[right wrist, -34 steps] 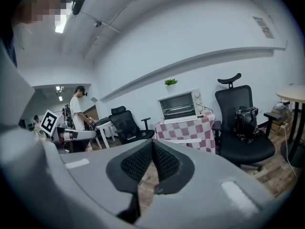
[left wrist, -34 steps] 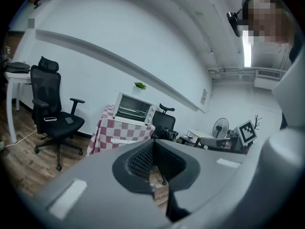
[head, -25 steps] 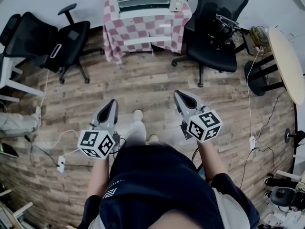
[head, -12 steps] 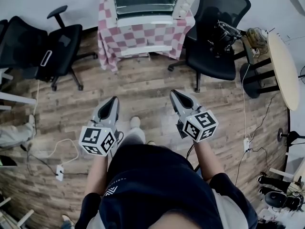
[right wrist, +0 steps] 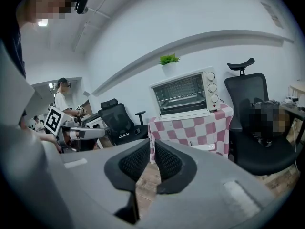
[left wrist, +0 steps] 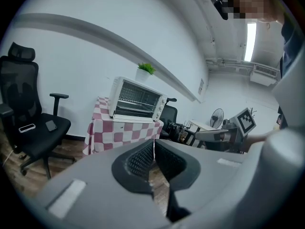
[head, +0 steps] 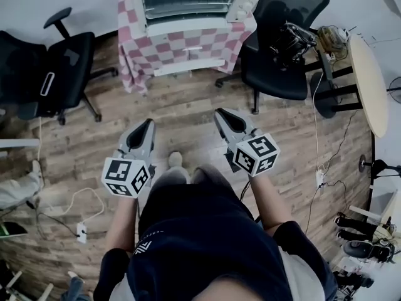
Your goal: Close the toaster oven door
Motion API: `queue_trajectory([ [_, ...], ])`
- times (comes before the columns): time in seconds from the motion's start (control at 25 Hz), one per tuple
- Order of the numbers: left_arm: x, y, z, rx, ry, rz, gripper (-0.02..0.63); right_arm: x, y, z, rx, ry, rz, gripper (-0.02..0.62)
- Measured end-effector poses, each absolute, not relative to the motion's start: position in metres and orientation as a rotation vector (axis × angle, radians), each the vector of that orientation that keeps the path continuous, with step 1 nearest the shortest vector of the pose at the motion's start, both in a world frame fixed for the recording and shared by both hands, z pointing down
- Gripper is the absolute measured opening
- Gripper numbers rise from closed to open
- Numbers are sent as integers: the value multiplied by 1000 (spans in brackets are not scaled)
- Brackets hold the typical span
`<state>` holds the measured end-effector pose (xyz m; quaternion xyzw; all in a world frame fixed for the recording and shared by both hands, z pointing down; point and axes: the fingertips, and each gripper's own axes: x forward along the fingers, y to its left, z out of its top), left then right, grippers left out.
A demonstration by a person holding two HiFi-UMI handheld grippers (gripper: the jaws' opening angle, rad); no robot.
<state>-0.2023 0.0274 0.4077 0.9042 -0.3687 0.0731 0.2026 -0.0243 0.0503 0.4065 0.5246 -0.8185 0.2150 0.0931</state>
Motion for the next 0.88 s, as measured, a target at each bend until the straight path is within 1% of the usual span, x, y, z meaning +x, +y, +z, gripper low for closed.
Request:
queue_trajectory([
  [0.16,-192,16,415,2527,-998,215,21,-24,41,417,1527,-2417,647,65],
  [0.44,-162,-6,423,2505,-1010,235,21,-1,9,434,1433,-2420,634,127],
  [0.64,-135,-28,430,2446,-1087,214,21,27,-23,451,1327,-2424,617,153],
  [0.88,-95,-59,443,2362,-1204,189,20,61,-62,476,1160,-2451,614,160],
])
